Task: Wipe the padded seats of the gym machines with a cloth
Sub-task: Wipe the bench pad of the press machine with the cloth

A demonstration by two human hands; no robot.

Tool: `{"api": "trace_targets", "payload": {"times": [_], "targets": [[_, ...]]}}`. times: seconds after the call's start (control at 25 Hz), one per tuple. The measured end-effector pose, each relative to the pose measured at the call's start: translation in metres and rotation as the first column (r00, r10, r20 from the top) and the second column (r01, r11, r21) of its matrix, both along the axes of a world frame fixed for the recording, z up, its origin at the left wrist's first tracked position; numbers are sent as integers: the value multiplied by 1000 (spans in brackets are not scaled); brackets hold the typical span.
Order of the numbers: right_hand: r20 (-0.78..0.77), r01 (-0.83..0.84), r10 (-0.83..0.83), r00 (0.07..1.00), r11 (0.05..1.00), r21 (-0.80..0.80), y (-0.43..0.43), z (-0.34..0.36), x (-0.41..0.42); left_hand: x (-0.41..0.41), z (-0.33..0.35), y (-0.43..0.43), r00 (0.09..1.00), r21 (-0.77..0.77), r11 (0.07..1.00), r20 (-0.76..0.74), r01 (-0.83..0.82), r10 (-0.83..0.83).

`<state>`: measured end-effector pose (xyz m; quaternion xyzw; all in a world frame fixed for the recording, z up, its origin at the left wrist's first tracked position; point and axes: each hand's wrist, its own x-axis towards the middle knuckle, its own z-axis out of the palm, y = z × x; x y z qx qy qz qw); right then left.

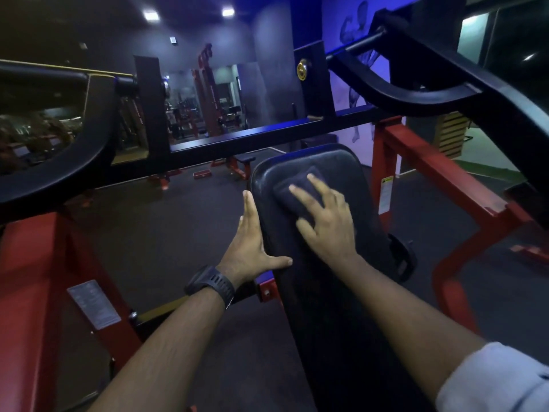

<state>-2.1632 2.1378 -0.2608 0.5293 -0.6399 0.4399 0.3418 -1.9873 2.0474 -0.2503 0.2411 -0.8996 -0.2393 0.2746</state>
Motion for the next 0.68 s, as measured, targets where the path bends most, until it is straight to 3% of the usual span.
{"api": "trace_targets", "payload": {"times": [0.04,0.08,0.12,0.2,0.24,0.28,0.32,0.36,0.4,0.44,0.52,0.56,0.6,0.68], "targets": [[159,34,-31,987,999,-18,-3,3,10,-1,0,0,1000,-12,1000,4,-3,3],[174,33,-30,984,999,-16,-7,-6,24,-2,-1,0,1000,-25,1000,5,-10,10],[32,1,-1,999,1000,-17,-6,-21,33,-2,-3,0,1000,-33,999,6,-15,16],[-324,-75,87,942,996,49,8,-30,17,-5,-4,3,1000,-31,999,-12,-27,27],[-364,-79,99,926,994,69,7,-19,0,-7,-5,5,999,-31,999,-27,-41,41],[-277,-42,56,959,998,57,2,-3,-10,-11,-7,9,997,-35,998,-48,-61,59],[-76,-9,10,997,1000,21,-4,13,-6,-15,-10,13,994,-41,996,-73,-83,80],[140,28,-27,990,1000,-2,-10,22,6,-18,-15,18,990,-45,994,-99,-101,96],[241,47,-42,970,999,-12,-18,21,21,-21,-19,22,987,-44,992,-121,-116,110],[149,60,-53,987,997,-43,-22,14,28,-23,-24,25,982,-43,990,-140,-131,124],[-245,-3,1,970,1000,-9,-18,9,7,-27,-31,27,967,-53,985,-206,-165,151],[-313,-19,27,949,999,26,-18,19,-13,-30,-34,27,952,-56,982,-259,-182,162],[-244,17,-12,970,1000,20,-21,30,-24,-34,-37,26,935,-52,979,-310,-196,171],[179,122,-115,977,992,-28,-30,44,-13,-40,-41,26,894,-30,974,-404,-224,194]]}}
